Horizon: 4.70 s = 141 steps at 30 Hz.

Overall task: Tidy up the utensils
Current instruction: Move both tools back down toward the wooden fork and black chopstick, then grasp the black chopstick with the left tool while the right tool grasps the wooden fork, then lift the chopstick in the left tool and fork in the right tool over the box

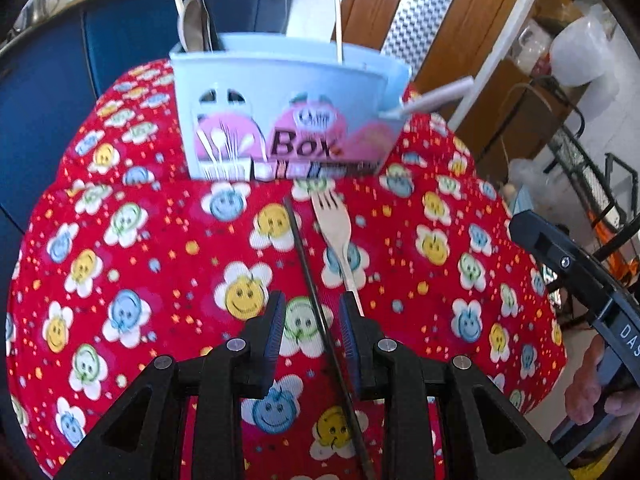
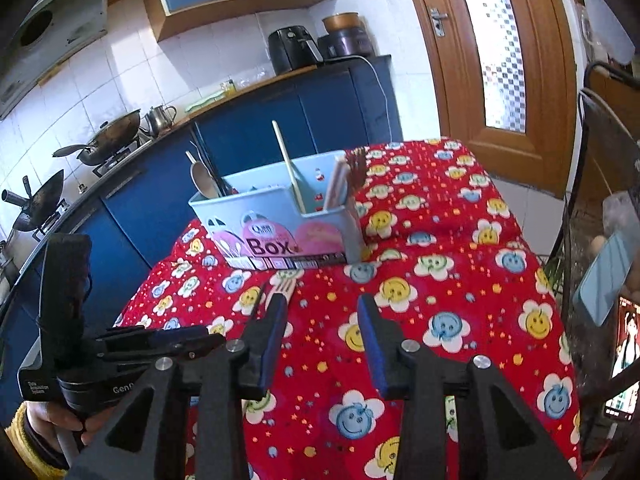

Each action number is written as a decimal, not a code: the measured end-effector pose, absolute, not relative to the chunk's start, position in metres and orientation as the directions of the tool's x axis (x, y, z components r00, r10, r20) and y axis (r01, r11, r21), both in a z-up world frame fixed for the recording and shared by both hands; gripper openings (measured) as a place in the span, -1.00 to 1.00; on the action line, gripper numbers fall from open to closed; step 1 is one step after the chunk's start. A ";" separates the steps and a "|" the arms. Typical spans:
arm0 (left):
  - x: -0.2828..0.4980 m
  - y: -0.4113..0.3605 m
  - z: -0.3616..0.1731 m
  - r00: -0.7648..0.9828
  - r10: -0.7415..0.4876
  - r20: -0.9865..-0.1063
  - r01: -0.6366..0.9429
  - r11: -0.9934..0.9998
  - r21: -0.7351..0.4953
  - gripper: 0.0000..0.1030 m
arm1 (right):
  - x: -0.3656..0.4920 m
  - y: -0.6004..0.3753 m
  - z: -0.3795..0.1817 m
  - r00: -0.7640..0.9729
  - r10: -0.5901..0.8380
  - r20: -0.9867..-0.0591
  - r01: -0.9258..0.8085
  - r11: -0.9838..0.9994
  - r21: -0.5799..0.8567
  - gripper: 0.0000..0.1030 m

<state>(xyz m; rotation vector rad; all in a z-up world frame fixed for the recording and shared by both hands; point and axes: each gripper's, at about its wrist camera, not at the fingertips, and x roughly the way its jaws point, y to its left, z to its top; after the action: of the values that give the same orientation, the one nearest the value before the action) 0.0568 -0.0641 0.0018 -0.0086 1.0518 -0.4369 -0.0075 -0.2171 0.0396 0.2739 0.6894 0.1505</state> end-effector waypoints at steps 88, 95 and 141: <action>0.074 0.021 0.061 0.699 -0.441 -0.563 0.307 0.896 -0.320 -0.90 | 0.074 -0.139 -0.005 0.329 0.339 -0.881 -0.204 0.937 0.284 -0.86; 0.078 0.013 0.085 0.753 -0.446 -0.484 0.328 0.892 -0.312 -0.89 | 0.051 -0.166 0.037 0.510 0.427 -0.747 -0.232 0.904 0.358 -0.86; 0.174 -0.032 0.106 0.957 -0.276 -0.093 0.254 0.948 -0.192 -0.89 | 0.128 -0.193 0.082 0.945 0.214 -0.247 -0.173 0.968 0.180 -0.85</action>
<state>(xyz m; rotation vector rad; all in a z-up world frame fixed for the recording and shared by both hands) 0.1743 -0.0320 0.1063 -0.1792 0.1196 -0.2703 0.1281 -0.1933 0.0821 0.1577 0.2688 0.1980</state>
